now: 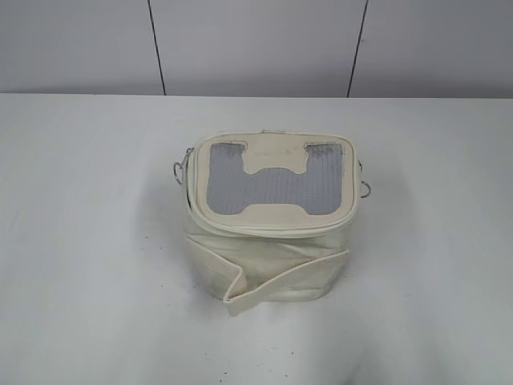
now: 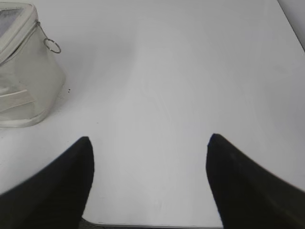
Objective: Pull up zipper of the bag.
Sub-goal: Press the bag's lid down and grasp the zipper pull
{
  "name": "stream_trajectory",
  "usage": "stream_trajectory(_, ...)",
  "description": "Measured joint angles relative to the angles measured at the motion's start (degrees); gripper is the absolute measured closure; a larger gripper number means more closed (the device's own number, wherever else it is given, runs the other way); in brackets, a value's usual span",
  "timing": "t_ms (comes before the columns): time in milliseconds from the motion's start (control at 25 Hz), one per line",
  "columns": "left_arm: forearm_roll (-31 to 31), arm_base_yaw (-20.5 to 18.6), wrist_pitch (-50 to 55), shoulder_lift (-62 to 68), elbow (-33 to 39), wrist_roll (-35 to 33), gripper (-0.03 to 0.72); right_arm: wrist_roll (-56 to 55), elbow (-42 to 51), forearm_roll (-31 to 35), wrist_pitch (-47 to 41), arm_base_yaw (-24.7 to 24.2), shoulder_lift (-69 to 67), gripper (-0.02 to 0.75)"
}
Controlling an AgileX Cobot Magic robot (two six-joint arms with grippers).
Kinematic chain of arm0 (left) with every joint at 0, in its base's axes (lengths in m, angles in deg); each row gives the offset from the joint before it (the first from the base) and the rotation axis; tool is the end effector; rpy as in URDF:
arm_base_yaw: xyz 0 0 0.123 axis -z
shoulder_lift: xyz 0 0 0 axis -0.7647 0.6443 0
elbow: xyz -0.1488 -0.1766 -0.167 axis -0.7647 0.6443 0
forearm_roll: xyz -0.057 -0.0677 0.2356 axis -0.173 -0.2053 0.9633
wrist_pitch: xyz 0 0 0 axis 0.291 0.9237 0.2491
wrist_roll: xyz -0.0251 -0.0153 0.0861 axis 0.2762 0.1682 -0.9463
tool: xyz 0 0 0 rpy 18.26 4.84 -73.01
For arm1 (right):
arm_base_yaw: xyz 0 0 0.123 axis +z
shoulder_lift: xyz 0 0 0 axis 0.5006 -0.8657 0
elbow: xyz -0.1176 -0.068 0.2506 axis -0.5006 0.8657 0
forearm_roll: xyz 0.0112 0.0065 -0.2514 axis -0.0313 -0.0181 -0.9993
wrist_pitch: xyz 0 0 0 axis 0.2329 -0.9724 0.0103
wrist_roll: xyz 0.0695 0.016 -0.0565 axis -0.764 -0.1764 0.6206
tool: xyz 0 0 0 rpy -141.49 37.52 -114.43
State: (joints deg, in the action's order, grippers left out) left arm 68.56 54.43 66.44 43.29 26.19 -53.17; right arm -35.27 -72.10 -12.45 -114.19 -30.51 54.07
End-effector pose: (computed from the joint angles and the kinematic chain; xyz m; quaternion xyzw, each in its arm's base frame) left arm -0.0098 0.0014 0.2883 0.0216 0.8383 -0.0253 0.5442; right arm -0.0060 0.0057 0.2785 -0.0203 0.8494 0.0200 0.5269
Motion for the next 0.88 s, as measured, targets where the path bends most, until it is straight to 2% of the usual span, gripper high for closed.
stream_trajectory(320,-0.4,0.0,-0.3,0.9,-0.3,0.0,0.435,0.0,-0.2,2.1,1.0,0.0,-3.7,0.170)
stream_trajectory(520,-3.4,0.0,-7.8,7.4,-1.6,-1.6,0.435,3.4,-1.3,4.6,4.0,2.4,-14.4,0.170)
stream_trajectory(600,-6.0,0.0,-11.4,12.2,-1.6,-3.0,0.435,5.6,-2.3,6.3,5.8,5.4,-19.2,0.170)
stream_trajectory(720,-13.1,0.0,-16.9,20.3,-1.6,-6.3,0.433,8.2,-5.1,7.1,7.5,10.0,-27.3,0.170)
stream_trajectory(880,-24.5,0.0,-21.1,32.2,-1.7,-16.2,0.432,11.8,-10.8,7.3,9.7,14.8,-40.6,0.170)
